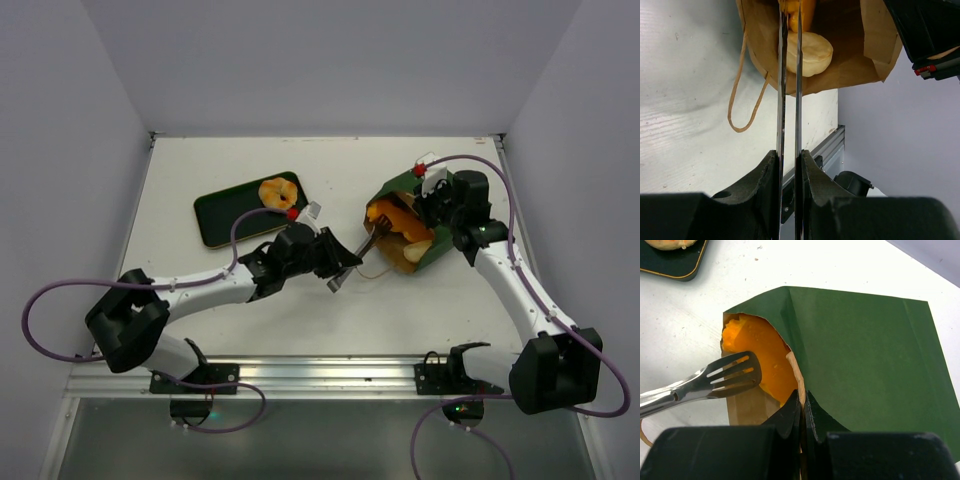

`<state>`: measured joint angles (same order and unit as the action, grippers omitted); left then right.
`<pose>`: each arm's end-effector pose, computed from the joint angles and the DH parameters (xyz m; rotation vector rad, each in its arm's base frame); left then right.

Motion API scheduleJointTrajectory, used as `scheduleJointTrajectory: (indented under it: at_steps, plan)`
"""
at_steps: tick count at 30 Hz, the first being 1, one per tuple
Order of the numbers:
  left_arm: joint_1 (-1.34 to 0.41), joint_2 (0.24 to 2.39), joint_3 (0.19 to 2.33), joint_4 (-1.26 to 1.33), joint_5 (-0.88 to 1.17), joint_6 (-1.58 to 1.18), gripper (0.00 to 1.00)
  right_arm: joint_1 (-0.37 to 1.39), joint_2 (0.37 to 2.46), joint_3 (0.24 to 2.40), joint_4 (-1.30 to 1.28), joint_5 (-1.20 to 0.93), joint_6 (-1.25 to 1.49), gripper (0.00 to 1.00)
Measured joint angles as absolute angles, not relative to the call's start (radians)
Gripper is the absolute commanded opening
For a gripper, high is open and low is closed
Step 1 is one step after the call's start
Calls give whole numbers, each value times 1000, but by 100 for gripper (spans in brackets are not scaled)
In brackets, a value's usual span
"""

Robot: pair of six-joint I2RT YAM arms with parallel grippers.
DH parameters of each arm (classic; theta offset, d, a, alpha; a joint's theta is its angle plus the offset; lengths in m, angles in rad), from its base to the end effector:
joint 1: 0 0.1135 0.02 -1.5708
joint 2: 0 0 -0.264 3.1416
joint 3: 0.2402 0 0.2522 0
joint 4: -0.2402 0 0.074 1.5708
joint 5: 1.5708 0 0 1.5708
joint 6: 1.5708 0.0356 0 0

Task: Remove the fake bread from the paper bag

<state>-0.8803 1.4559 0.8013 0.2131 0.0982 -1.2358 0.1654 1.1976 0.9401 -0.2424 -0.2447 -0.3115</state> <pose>0.2008 -0.2486 0.2275 -0.3400 2.3023 -1.3401 0.2660 0.0532 0.3029 -0.6304 1.9595 0.1629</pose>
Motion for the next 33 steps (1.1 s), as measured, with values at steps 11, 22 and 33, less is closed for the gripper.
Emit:
scheduleJointTrajectory:
  at_steps: [11, 22, 33]
  plan:
    - [-889, 1448, 786, 274, 92, -1314, 0, 165, 1198, 940, -235, -245, -307, 0]
    - [-963, 1465, 786, 299, 14, -1353, 0, 164, 1213, 940, -212, -171, -266, 0]
    - [-991, 1460, 786, 296, -57, -1350, 0, 163, 1267, 941, -205, -121, -202, 0]
